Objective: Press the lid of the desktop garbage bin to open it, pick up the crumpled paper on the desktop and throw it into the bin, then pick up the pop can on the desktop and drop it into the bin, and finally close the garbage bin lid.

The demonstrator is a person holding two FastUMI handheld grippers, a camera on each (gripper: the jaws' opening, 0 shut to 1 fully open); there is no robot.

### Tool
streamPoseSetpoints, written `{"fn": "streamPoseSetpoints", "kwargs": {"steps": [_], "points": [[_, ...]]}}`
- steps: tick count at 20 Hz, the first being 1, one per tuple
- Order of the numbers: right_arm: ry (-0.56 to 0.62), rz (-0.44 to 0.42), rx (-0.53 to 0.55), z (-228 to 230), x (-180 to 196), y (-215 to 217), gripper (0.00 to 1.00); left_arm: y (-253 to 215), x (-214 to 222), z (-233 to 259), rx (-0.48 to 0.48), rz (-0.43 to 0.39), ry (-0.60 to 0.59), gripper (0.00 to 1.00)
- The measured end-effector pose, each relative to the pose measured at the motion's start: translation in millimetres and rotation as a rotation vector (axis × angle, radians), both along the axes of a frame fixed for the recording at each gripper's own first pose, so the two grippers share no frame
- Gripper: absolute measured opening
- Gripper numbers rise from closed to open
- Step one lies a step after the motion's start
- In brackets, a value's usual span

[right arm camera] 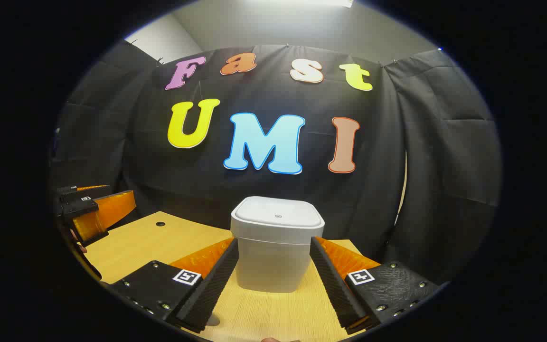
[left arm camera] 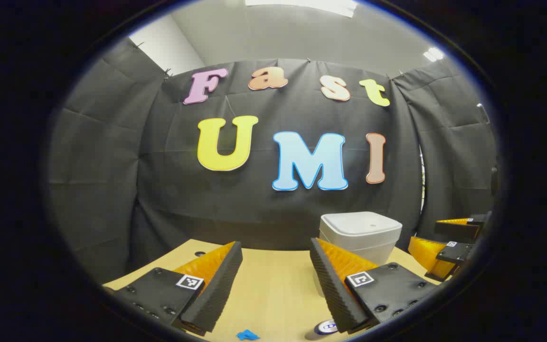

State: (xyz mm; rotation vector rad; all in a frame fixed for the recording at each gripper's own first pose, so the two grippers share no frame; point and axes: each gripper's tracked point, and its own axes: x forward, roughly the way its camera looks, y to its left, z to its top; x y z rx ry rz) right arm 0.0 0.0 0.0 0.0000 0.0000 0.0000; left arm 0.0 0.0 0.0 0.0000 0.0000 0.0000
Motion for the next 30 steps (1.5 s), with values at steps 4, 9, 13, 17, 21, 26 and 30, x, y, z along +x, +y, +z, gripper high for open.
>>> {"fn": "streamPoseSetpoints", "kwargs": {"steps": [4,9,13,17,21,26,30], "points": [[-0.001,-0.004,0.008,0.0,-0.8,-0.3,0.96,-0.5,-0.1,0.7,0.003,-0.005,-0.003,0.96],[0.0,-0.006,0.015,0.6,-1.2,-0.6,0.96,-1.0,-0.9,1.5,0.015,-0.01,-0.008,0.96],[-0.002,0.0,0.016,1.4,-2.6,0.6,0.96,-0.1,-0.4,2.3,0.017,-0.01,-0.012,0.96],[-0.008,0.004,0.021,2.8,-4.6,1.7,0.96,0.7,-0.5,2.9,0.022,-0.001,-0.019,0.96],[-0.01,0.016,0.022,4.7,-4.7,5.7,0.96,-0.4,-1.0,2.7,0.016,-0.006,-0.025,0.96],[0.016,-0.016,-0.013,-2.2,-1.6,2.7,0.58,-2.0,1.2,1.5,0.011,-0.021,-0.021,0.96],[0.012,-0.053,-0.011,2.3,2.3,-5.9,0.31,-2.4,1.7,0.7,0.008,-0.026,-0.021,0.96]]}}
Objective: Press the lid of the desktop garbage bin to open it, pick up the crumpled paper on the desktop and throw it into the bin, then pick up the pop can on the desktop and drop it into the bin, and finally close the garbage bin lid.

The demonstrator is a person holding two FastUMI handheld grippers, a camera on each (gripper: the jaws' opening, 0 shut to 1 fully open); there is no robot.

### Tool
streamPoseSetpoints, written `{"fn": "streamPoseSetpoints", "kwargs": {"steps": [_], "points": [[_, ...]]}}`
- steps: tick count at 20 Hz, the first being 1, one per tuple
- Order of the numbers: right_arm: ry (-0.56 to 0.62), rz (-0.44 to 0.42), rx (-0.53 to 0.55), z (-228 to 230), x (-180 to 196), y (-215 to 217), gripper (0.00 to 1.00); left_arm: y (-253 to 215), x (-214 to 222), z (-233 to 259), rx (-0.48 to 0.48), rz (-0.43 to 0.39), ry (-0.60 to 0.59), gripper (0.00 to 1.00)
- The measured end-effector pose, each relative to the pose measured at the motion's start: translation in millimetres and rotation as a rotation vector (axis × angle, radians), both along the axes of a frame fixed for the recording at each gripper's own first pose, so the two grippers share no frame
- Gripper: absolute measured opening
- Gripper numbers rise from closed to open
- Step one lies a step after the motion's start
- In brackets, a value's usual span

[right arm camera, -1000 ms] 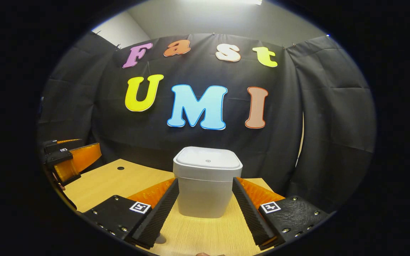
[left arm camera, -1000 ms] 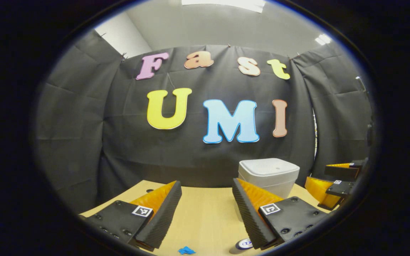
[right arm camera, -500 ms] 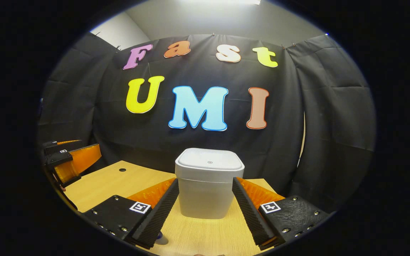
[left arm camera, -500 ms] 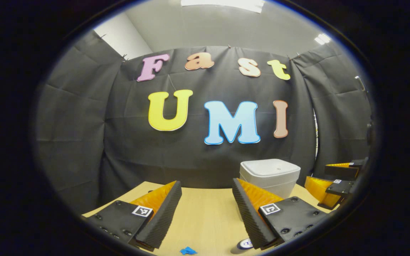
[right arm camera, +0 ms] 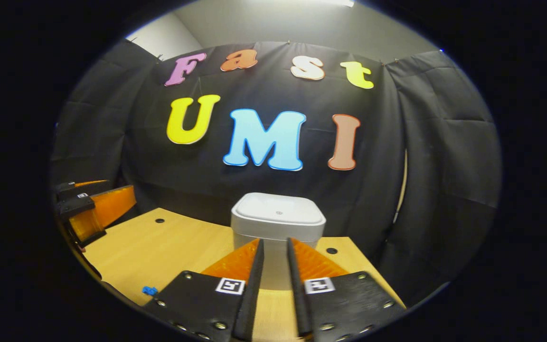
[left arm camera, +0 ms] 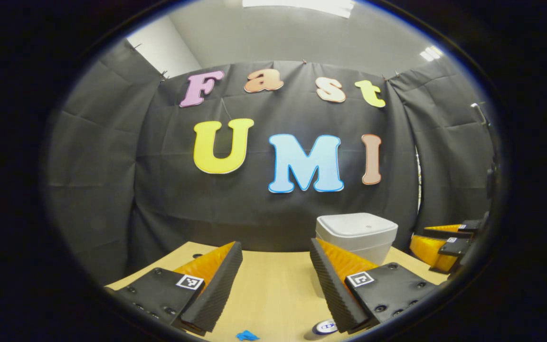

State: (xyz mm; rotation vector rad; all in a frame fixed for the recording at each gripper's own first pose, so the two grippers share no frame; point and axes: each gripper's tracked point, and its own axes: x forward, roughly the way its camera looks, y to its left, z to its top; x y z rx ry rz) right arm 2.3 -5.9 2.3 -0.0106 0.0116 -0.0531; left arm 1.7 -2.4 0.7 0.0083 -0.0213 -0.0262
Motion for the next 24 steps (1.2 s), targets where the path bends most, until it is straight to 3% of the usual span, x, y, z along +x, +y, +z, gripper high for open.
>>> {"fn": "streamPoseSetpoints", "kwargs": {"steps": [1,3,5,16,24], "points": [[-0.003,0.002,0.005,1.8,1.8,1.3,0.22,-0.1,-0.2,0.1,-0.001,-0.001,-0.001,0.96],[-0.005,-0.008,0.017,4.0,-10.8,5.2,0.21,-0.8,0.4,-1.3,-0.005,-0.004,0.002,0.96],[-0.009,0.027,0.037,1.5,1.0,8.4,0.03,0.3,0.2,-0.3,-0.007,-0.003,0.003,0.96],[-0.033,0.073,0.052,6.7,5.7,17.9,0.0,1.0,0.1,1.2,-0.001,0.004,-0.003,0.96],[-0.028,0.039,0.086,16.0,50.6,2.3,0.0,2.6,0.1,1.1,-0.004,0.018,-0.004,0.96]]}}
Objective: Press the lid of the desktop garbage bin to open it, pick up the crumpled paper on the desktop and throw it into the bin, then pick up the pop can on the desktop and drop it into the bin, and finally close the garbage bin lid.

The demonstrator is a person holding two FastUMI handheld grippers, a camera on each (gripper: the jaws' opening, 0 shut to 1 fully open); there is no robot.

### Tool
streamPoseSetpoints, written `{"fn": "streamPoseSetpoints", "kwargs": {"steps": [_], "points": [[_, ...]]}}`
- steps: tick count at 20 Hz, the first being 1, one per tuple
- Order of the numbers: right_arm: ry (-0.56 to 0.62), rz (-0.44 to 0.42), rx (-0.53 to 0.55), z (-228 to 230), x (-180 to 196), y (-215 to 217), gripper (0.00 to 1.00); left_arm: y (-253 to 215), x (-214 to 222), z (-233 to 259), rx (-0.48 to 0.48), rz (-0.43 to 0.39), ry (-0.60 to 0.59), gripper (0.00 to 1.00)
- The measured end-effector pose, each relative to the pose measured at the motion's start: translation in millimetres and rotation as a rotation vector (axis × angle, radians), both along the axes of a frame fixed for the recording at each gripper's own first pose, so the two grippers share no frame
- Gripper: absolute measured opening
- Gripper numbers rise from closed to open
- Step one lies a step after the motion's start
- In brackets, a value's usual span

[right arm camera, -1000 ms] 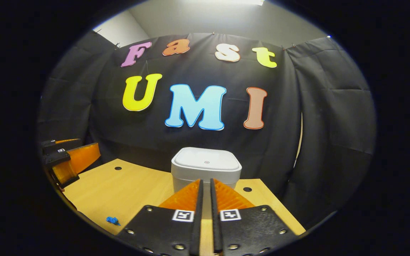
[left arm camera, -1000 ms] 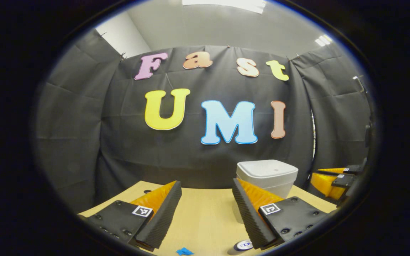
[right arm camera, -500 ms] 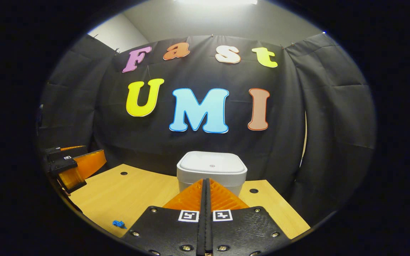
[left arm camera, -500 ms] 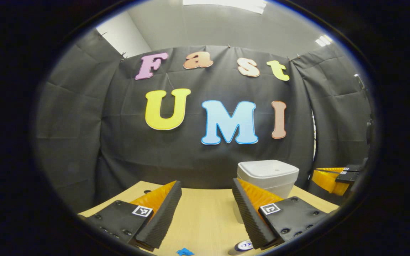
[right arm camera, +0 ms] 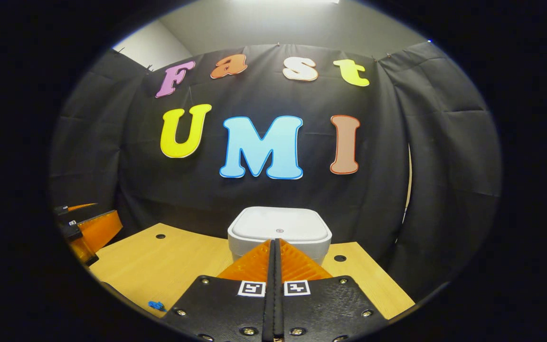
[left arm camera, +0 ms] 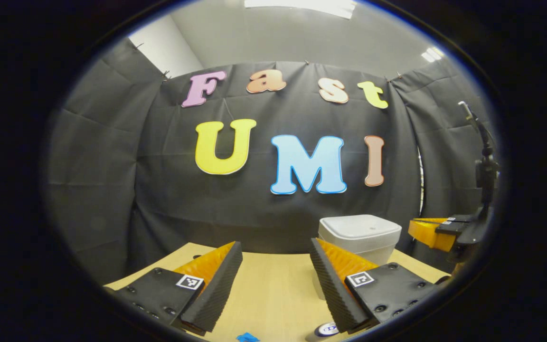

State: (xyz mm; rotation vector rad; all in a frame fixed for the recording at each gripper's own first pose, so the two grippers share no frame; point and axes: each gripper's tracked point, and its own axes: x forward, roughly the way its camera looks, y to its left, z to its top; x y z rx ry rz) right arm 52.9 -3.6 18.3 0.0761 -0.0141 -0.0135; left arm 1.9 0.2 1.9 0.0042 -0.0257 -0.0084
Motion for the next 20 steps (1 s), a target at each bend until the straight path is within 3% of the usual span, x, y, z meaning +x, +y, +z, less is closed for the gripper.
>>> {"fn": "streamPoseSetpoints", "kwargs": {"steps": [13,20], "points": [[0.058,0.014,0.026,-7.7,90.0,-6.3,0.0,20.6,3.3,-5.4,0.005,0.065,0.047,0.96],[0.096,0.015,0.03,-23.6,104.0,-8.0,0.0,23.9,1.0,-5.5,0.008,0.079,0.056,0.96]]}}
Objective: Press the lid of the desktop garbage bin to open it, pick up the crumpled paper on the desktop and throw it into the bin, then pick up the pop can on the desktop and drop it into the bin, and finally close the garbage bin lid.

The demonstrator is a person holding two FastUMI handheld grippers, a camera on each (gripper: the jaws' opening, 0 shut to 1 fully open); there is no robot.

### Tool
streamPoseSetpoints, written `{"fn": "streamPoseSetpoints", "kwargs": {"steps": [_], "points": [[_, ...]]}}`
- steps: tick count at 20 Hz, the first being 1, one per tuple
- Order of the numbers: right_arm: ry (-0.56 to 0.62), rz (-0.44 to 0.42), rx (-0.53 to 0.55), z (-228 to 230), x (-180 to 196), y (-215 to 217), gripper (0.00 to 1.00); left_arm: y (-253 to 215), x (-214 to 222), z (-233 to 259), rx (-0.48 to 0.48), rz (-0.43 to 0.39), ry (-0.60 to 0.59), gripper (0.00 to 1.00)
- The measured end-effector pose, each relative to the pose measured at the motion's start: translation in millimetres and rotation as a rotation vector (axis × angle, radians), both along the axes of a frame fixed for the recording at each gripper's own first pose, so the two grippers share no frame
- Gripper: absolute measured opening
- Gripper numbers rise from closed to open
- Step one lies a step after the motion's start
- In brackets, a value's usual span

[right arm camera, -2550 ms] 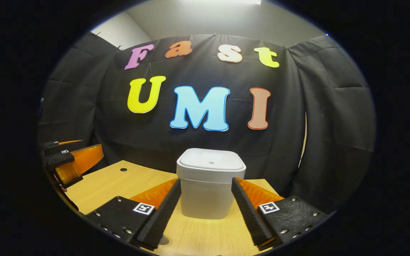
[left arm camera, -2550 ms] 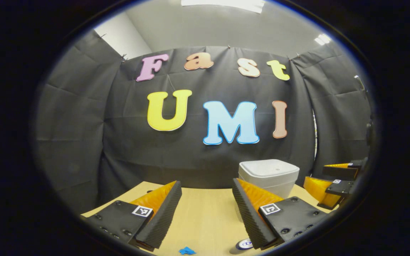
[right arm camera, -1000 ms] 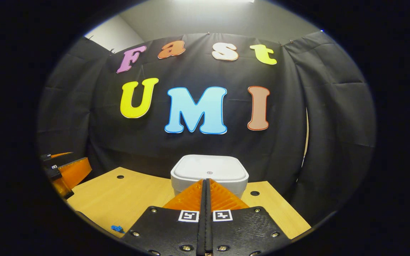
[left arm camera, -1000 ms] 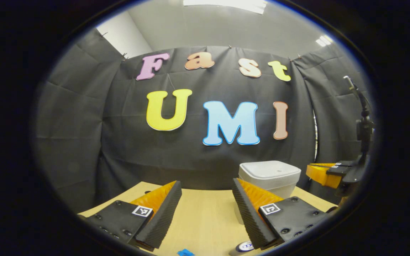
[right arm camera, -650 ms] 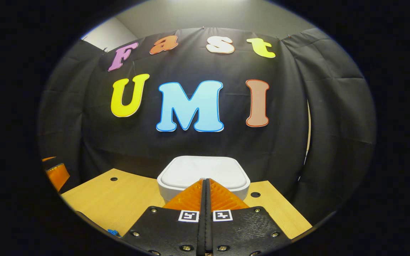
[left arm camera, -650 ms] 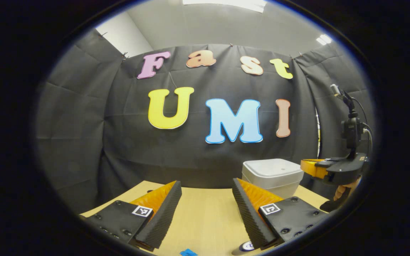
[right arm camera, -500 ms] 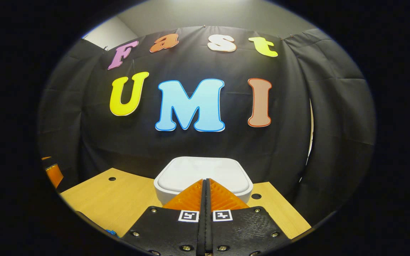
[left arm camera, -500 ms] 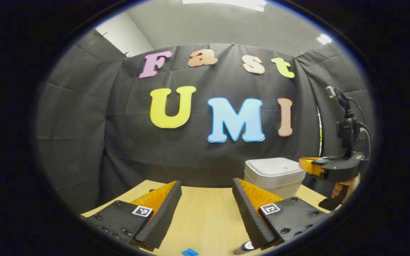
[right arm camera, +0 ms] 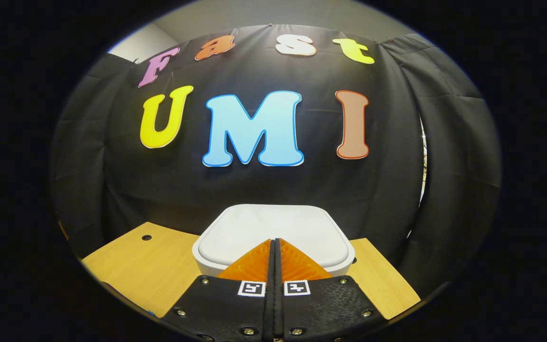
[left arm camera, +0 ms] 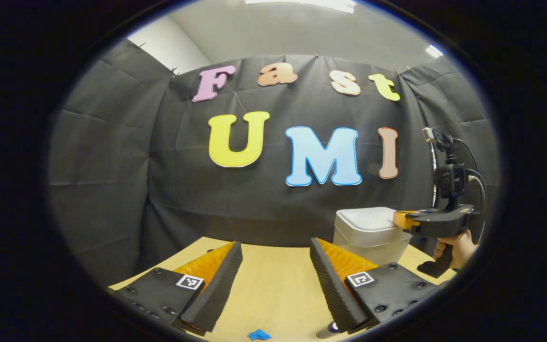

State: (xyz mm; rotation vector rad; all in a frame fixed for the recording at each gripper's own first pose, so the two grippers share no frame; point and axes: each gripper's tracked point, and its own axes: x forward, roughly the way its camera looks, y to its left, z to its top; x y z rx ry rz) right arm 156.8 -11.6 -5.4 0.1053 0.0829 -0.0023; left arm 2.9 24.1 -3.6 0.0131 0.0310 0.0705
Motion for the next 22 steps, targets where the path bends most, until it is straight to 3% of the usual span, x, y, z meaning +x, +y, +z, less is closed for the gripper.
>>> {"fn": "streamPoseSetpoints", "kwargs": {"steps": [7,15,22], "points": [[-0.001,0.006,-0.068,-5.9,-0.7,0.2,0.0,-4.8,3.9,-2.6,0.002,-0.005,0.014,0.96],[-0.023,0.028,0.092,6.1,0.7,-1.3,0.0,-2.1,-9.3,7.5,0.007,0.004,-0.012,0.96],[-0.123,-0.02,0.003,39.0,-17.8,-6.3,0.0,-1.7,-23.3,12.3,-0.007,0.001,-0.027,0.92]]}}
